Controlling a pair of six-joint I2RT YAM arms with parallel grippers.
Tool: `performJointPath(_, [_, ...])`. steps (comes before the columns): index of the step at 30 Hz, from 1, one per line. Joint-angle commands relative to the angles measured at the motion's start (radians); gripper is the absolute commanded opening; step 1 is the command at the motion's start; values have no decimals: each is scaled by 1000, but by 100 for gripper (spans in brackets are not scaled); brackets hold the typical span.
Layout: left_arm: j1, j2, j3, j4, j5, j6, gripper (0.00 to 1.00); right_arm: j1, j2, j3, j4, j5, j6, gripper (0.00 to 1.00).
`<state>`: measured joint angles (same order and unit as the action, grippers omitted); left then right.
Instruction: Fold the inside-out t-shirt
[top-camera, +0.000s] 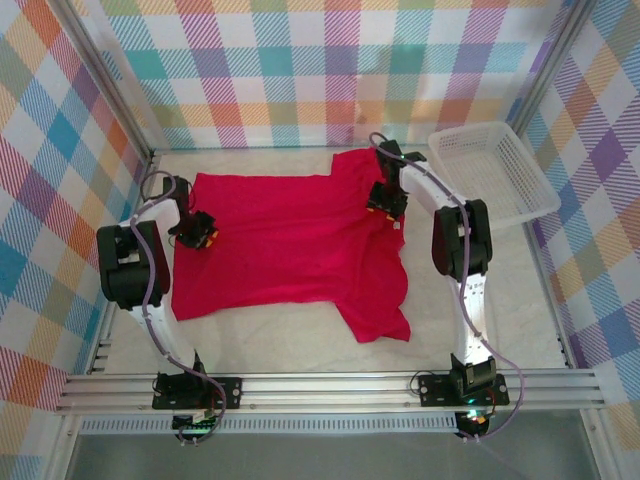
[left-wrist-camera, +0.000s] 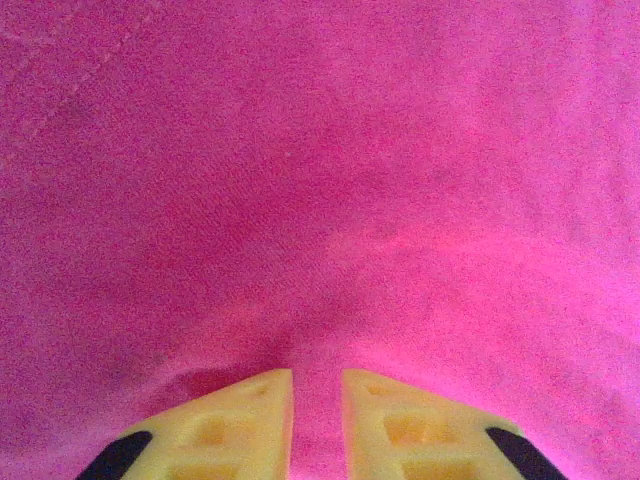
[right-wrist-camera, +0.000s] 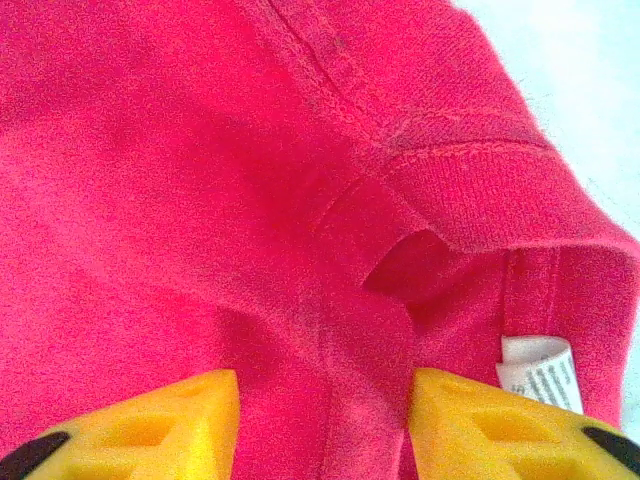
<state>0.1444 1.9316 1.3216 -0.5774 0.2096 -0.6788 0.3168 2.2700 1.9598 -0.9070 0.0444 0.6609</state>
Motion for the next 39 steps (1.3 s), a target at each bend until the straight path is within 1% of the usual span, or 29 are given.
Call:
performJointPath(1, [-58,-54,117,-58,-21,64,26,20,-107,29,-7,4,13,56])
performJointPath(2, [-75,-38,153,-58,-2,77,28,23,-111,29,17,3,18,58])
performJointPath(4, [-111,35,267,-73,58,99,28,25,-97,35,92,-21,34,59])
performJointPath(7, [-146,175,436,-113,126,108,27,24,-10,94,182,-67,44,59])
performJointPath(10, [-166,279,542,-115,154,96,27,21,133,258,192,-154,44,54])
performJointPath(13, [-167,351,597,-109,169,70,27,22,276,427,201,-248,73,54])
performJointPath(15, [-165,386,623,-125,159,65,27,22,350,510,204,-287,107,54])
performJointPath(17, [-154,409,626,-142,136,54,27,21,410,574,191,-282,128,54])
performJointPath(20, [-102,400,559,-129,79,15,27,7,461,638,106,-166,129,54])
performJointPath(22, [-47,382,484,-100,56,-16,26,-19,460,635,40,-87,144,53])
performJointPath(24, [-2,359,422,-88,13,-21,25,-46,439,602,16,-46,140,52])
performJointPath(26, [32,330,364,-78,-27,-16,24,-63,411,567,10,7,116,52])
performJointPath(28, [51,312,323,-60,-23,-17,24,-75,395,561,0,41,86,52])
performJointPath(34, [52,296,304,-48,-2,-8,24,-98,403,621,-50,18,35,50])
performJointPath(39, [24,277,344,-77,7,10,25,-91,340,606,-56,-43,38,51])
